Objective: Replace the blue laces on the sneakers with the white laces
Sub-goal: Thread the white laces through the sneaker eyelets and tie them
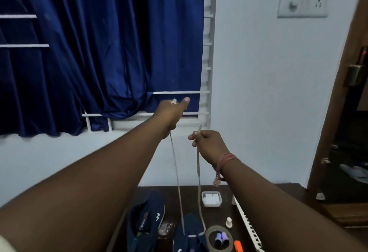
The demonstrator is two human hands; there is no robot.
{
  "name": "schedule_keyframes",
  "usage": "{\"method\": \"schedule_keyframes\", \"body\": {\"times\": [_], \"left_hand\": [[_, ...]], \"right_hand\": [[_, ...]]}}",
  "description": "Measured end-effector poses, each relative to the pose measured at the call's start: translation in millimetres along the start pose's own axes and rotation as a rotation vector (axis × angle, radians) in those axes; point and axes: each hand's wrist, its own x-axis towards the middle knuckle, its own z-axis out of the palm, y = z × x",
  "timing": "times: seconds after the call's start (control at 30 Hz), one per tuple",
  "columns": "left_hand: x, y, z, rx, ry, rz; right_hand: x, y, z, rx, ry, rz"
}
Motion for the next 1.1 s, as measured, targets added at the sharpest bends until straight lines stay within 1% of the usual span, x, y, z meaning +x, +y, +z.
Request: {"method": "schedule_keyframes", "body": {"times": [0.1,0.2,0.27,0.37,0.43,0.5,0.6,0.67,0.83,1.0,1.1], "left_hand": [[0,4,6,0.013,0.031,0.057],[-3,18,8,-0.165,0.015,0.062],[0,28,6,-0.188,0.011,0.078],[0,52,2,-0.226,0.028,0.148],[1,69,-1,-0.253,0.063,0.17],[5,77,-1,-0.191,0.095,0.179],[3,64,4,-0.059,0.079,0.155],[-4,45,8,-0.05,0.061,0.116],[-8,12,9,-0.121,0.053,0.067],[0,7,6,-0.188,0.126,0.032],[4,8,5,-0.27,0.11,0.006]], "right_hand": [[10,-18,-9,0.023,0.024,-0.045],[18,-40,-20,0.029,0.095,-0.128],[24,-54,-26,0.042,0.119,-0.159],[31,-68,-34,0.043,0.119,-0.153],[33,-71,-36,0.038,0.09,-0.122],[34,-71,-36,0.046,0.071,-0.112],[35,-71,-35,0.051,0.086,-0.109],[36,-75,-36,0.039,0.095,-0.11],[42,-95,-42,0.048,0.147,-0.146],[54,-118,-52,0.177,0.25,-0.19],[61,-122,-52,0.184,0.327,-0.219]]}}
